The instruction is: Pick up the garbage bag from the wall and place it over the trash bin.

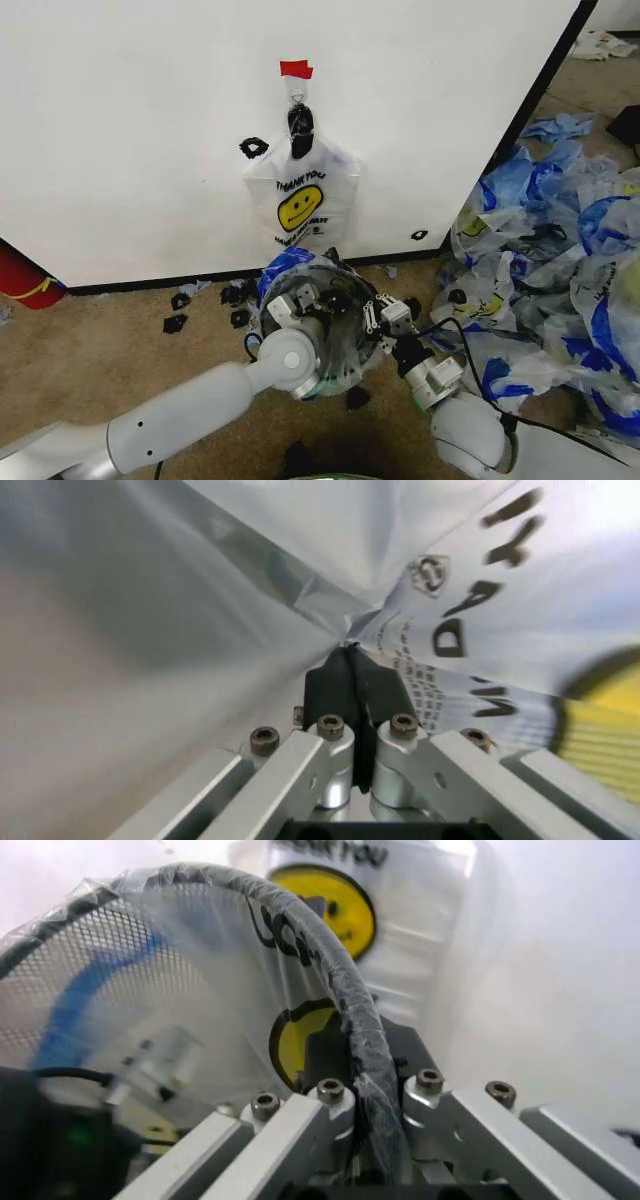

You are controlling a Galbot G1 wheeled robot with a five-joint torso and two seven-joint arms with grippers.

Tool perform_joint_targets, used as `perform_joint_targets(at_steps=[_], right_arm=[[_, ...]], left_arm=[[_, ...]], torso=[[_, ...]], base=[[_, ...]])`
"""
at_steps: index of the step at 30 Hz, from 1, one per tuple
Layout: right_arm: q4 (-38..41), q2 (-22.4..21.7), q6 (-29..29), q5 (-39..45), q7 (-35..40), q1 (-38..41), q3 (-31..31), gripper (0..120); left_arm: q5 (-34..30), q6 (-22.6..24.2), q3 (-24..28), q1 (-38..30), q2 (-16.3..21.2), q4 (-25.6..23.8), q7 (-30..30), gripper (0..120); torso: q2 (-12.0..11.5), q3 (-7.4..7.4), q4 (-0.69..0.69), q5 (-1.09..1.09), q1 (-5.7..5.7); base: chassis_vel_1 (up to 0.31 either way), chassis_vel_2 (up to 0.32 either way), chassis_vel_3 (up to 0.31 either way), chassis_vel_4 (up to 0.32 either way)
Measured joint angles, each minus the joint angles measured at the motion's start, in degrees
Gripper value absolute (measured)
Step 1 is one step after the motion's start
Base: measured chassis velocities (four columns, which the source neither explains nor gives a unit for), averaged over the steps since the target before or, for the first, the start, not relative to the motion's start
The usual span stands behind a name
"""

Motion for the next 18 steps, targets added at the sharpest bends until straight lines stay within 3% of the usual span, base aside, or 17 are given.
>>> perform_joint_targets(at_steps=[18], right_arm=[[-4.21, 7.28, -2.92, 7.84, 7.80, -1.81, 0.53, 0]], left_arm=[[-0.78, 0.07, -1.29, 1.04, 6.11, -5.56, -0.38, 0]], torso=[[0.00, 0.00, 0.00, 0.00, 0.00]], base=[[0.000, 0.000, 0.000, 0.000]])
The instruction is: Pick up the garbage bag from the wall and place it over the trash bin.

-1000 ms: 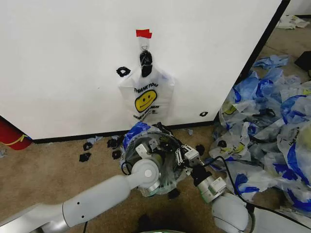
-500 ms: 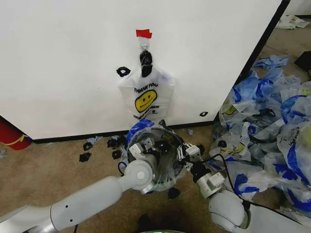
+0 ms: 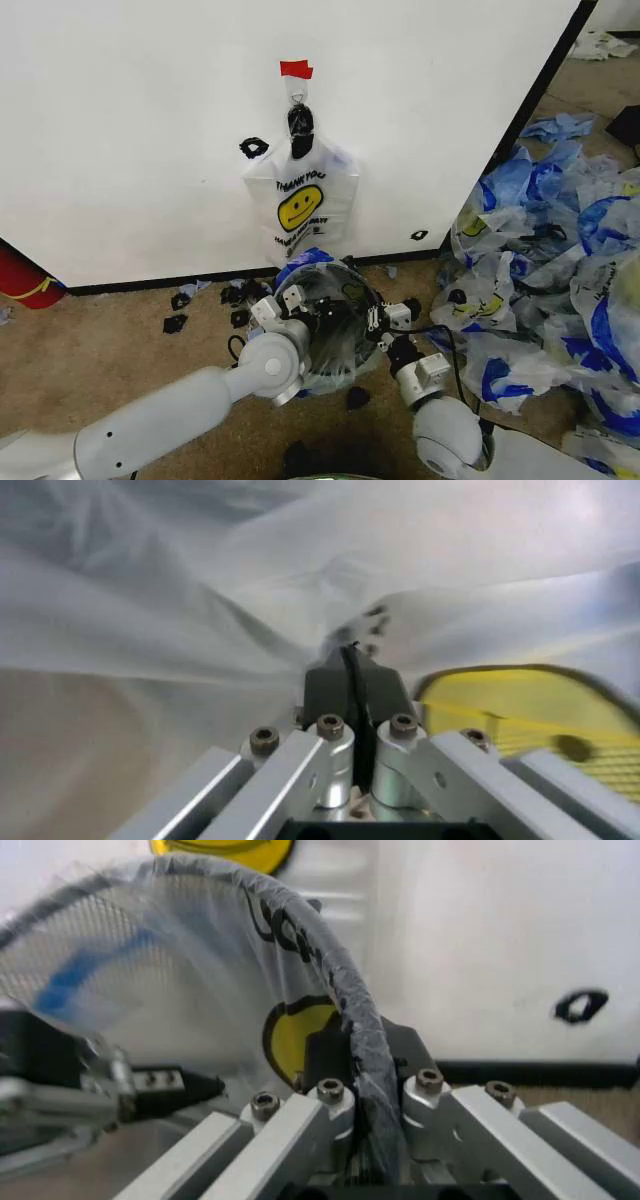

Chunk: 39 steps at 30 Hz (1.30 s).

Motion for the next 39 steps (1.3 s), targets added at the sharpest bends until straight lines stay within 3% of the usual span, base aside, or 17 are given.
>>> perform_joint_targets(at_steps=[12, 22, 28, 34, 39], right_arm=[[-2.35, 2.53, -1.19, 1.53, 2.58, 1.29, -0.58, 0], [-2.43, 1.31, -2.04, 0.64, 2.98, 1.80, -0.57, 0], [-2.94, 1.64, -2.07, 0.69, 2.97, 2.25, -0.56, 0], [-4.00, 3.19, -1.98, 1.67, 3.07, 2.06, -0.41, 0], [-3.56, 4.72, -0.88, 5.00, 3.36, 0.75, 0.11, 0]], left_arm=[[-0.92, 0.05, -0.87, -0.31, 1.25, -1.60, -0.15, 0], [-1.82, -0.23, 2.09, -2.82, -3.32, 0.95, -0.87, 0], [-2.26, -0.37, 2.93, -3.68, -3.63, 0.57, -1.33, 0], [-2.86, -0.42, 1.20, -3.51, 0.03, -3.32, -1.92, 0], [-2.03, 0.49, -2.91, -1.23, 5.60, -9.50, -1.01, 0]], torso=[[0.00, 0.00, 0.01, 0.00, 0.00], [0.00, 0.00, 0.00, 0.02, 0.00], [0.00, 0.00, 0.00, 0.01, 0.00], [0.00, 0.01, 0.00, 0.00, 0.00], [0.00, 0.01, 0.00, -0.01, 0.00]], base=[[0.000, 0.000, 0.000, 0.000], [0.000, 0.000, 0.000, 0.000], [0.000, 0.000, 0.000, 0.000], [0.000, 0.000, 0.000, 0.000], [0.000, 0.000, 0.000, 0.000]])
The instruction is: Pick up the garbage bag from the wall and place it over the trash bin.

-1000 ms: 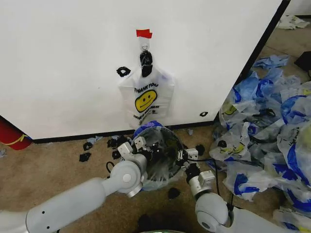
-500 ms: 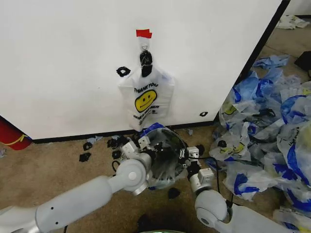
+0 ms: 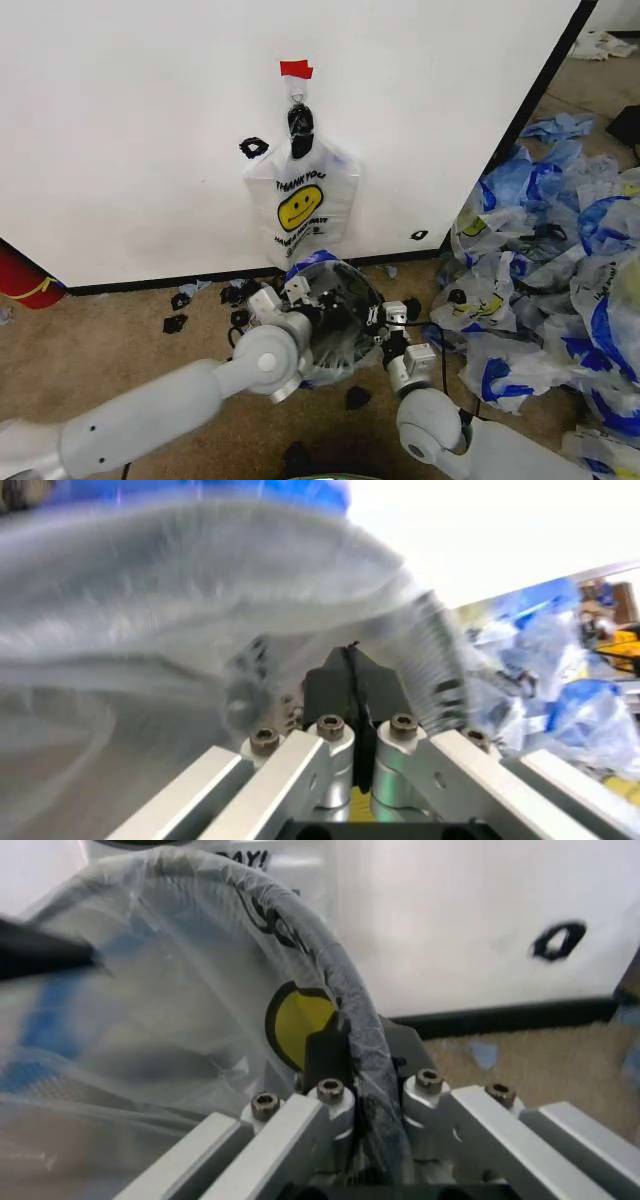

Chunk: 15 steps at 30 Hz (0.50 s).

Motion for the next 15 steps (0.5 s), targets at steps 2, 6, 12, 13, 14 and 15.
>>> perform_joint_targets(at_steps=[2, 6, 12, 13, 14, 15], right_arm=[[0.74, 0.39, 1.17, 2.40, -0.41, -0.61, 0.23, 0], [1.89, 0.89, 2.31, 5.26, -0.85, -1.33, 0.30, 0], [5.63, 3.13, 1.29, 11.01, 2.28, -1.90, -0.23, 0], [6.14, 3.85, 0.76, 12.07, 3.36, -1.83, -0.48, 0], [6.39, 4.44, 0.16, 12.72, 4.36, -1.73, -0.70, 0], [6.41, 4.87, -0.19, 13.01, 5.10, -1.67, -0.88, 0]], left_arm=[[0.61, 0.46, -2.74, 1.91, 2.66, -2.77, 1.00, 0], [1.58, 0.96, -6.46, 5.00, 6.04, -6.45, 2.29, 0], [3.22, 1.71, -14.95, 11.56, 9.92, -11.05, 4.95, 0], [3.44, 1.82, -16.98, 13.18, 10.33, -11.57, 5.50, 0], [3.78, 1.97, -18.80, 14.76, 10.69, -11.94, 6.15, 0], [4.15, 2.05, -20.07, 16.02, 11.06, -12.15, 6.72, 0]], torso=[[0.00, 0.00, 0.00, 0.01, 0.00], [0.00, -0.01, 0.01, -0.01, 0.00], [0.00, -0.01, 0.01, 0.00, 0.00], [0.00, -0.01, 0.01, 0.00, 0.00], [0.00, -0.01, 0.02, 0.00, 0.00], [0.00, -0.01, 0.01, 0.00, 0.00]], base=[[0.000, 0.000, 0.000, 0.000], [0.000, 0.000, 0.000, 0.000], [0.000, 0.000, 0.000, 0.000], [0.000, 0.000, 0.000, 0.000], [0.000, 0.000, 0.000, 0.000], [0.000, 0.000, 0.000, 0.000]])
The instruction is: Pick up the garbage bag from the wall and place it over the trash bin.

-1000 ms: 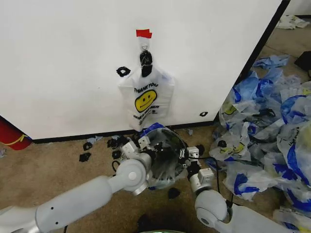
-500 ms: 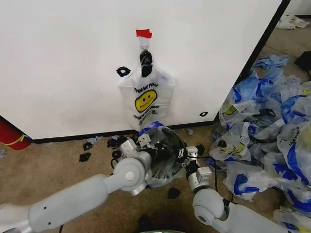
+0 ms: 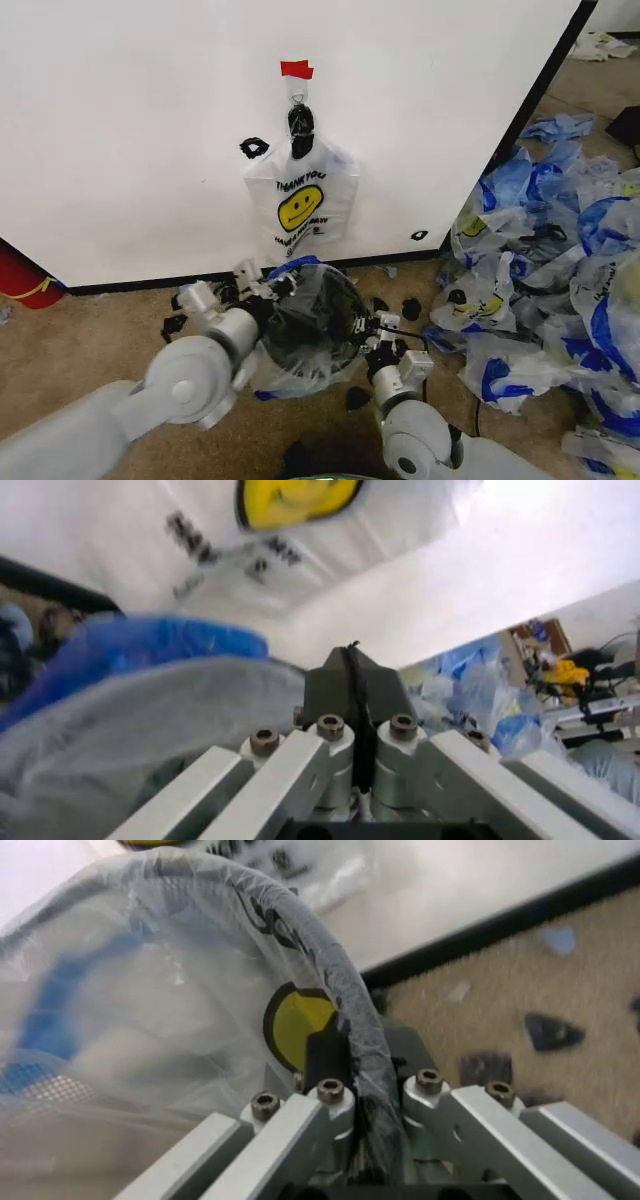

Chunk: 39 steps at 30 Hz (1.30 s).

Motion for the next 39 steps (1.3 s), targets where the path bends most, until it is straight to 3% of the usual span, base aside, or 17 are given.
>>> perform_joint_targets(at_steps=[7, 16, 36, 39], right_arm=[[0.03, 1.16, -2.48, 2.54, 2.55, 0.00, -1.44, 0], [-2.87, 1.59, -3.85, 1.90, 2.90, -0.20, -2.15, 0], [-6.96, 3.69, -3.30, 1.11, 2.24, -0.21, -1.70, 0], [-7.09, 3.72, -3.49, 0.67, 2.29, -0.33, -1.73, 5]], left_arm=[[2.83, 0.27, -5.87, 7.12, 1.70, -0.42, 2.78, 0], [4.42, 0.24, -8.40, 11.02, 1.04, -0.33, 3.31, 0], [6.11, -0.02, -8.65, 13.56, 0.39, 0.36, 3.81, 0], [6.50, -0.03, -8.65, 13.93, 0.29, 0.55, 3.85, 0]], torso=[[0.00, 0.00, -0.01, 0.00, 0.00], [0.00, 0.00, -0.01, 0.01, 0.00], [0.00, 0.00, 0.00, 0.01, 0.00], [0.01, 0.00, -0.01, 0.01, 0.00]], base=[[0.000, 0.000, 0.000, 0.000], [0.000, 0.000, 0.000, 0.000], [0.000, 0.000, 0.000, 0.000], [0.000, 0.000, 0.000, 0.000]])
